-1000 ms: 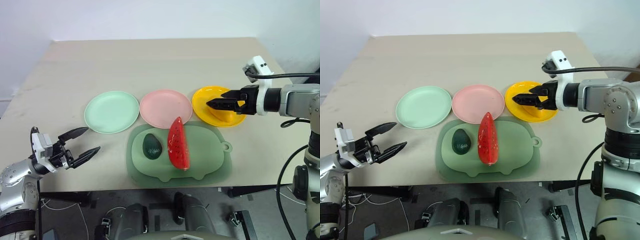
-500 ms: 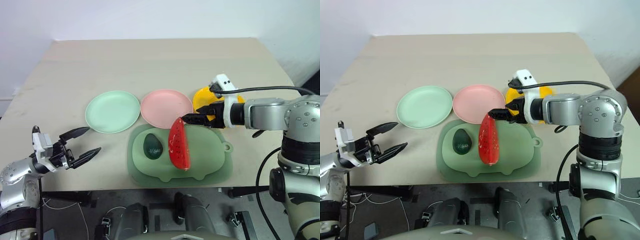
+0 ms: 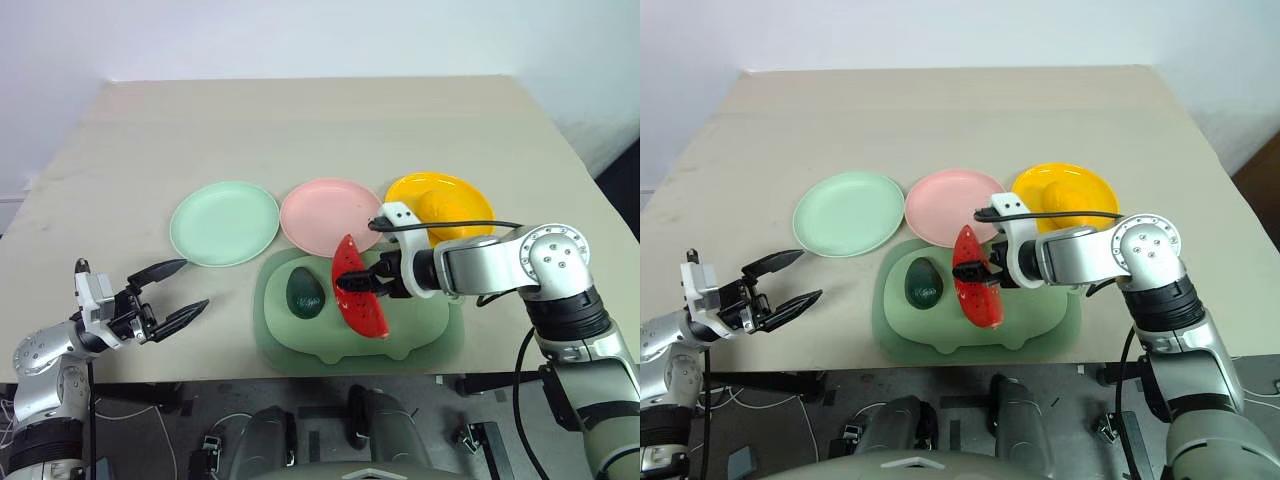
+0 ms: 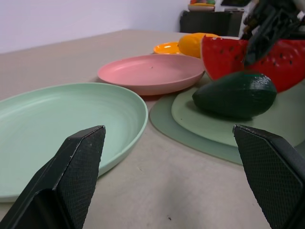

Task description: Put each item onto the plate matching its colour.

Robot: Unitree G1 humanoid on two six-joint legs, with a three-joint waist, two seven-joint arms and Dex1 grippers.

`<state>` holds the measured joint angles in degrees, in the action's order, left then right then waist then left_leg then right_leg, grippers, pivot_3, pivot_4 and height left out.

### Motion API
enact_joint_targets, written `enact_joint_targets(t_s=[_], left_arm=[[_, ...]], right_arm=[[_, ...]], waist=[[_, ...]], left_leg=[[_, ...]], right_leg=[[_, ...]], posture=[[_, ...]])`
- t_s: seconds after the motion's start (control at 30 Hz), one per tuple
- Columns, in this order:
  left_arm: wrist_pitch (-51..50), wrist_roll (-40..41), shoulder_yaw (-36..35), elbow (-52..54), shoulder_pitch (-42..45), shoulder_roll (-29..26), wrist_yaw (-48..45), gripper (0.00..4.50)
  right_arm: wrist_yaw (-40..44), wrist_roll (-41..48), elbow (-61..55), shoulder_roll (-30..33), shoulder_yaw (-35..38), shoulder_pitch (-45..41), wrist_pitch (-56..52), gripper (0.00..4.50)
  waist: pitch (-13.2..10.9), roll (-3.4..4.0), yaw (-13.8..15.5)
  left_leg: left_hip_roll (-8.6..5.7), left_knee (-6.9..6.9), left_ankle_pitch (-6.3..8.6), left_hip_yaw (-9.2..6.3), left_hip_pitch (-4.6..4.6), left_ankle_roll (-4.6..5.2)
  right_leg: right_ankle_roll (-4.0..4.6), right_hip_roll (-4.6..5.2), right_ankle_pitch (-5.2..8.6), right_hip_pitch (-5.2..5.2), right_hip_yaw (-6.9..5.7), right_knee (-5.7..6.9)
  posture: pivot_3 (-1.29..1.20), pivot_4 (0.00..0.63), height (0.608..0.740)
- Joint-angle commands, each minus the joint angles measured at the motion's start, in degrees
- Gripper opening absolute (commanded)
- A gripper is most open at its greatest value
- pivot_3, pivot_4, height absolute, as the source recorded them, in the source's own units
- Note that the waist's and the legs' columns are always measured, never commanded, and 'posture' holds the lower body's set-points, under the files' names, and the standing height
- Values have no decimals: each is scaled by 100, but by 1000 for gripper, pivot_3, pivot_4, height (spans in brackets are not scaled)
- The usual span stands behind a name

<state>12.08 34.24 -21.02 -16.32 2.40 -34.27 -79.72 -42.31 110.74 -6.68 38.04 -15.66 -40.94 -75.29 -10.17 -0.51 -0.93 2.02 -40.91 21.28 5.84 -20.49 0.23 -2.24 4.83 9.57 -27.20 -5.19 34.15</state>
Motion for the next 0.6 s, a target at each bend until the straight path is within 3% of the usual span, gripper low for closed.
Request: enact_joint_targets(t_s=[0.03,0.4,0.5,0.6], left_arm=[[71,2,-3,182,-47,15,46,4500],[69,2,-16,300,-132,85,188,4500],[54,7,-8,354,-173,87,223,4500],[51,10,-6,353,-168,75,250,4500]], right_arm=[[-134,199,-197,179,-340,-95,181,4481],[443,-971,-192,145,-742,-219,-88,4481],[642,-1248,-220,114,-705,-203,-183,3961],[828,-1444,-257,94,-677,-182,-298,3147]], waist=[[0,0,2],[26,-41,7],[33,-53,8],[44,-67,10]], left_leg=[[1,0,0,-1,0,1],[8,0,2,-12,5,4],[9,0,2,-12,7,4],[12,0,2,-13,8,4]], right_leg=[[0,0,0,0,0,-1],[-1,-2,0,5,0,-2],[0,-1,0,6,0,-2],[0,-4,0,7,0,-2]], posture=[[0,150,733],[0,150,733],[0,150,733],[0,150,733]])
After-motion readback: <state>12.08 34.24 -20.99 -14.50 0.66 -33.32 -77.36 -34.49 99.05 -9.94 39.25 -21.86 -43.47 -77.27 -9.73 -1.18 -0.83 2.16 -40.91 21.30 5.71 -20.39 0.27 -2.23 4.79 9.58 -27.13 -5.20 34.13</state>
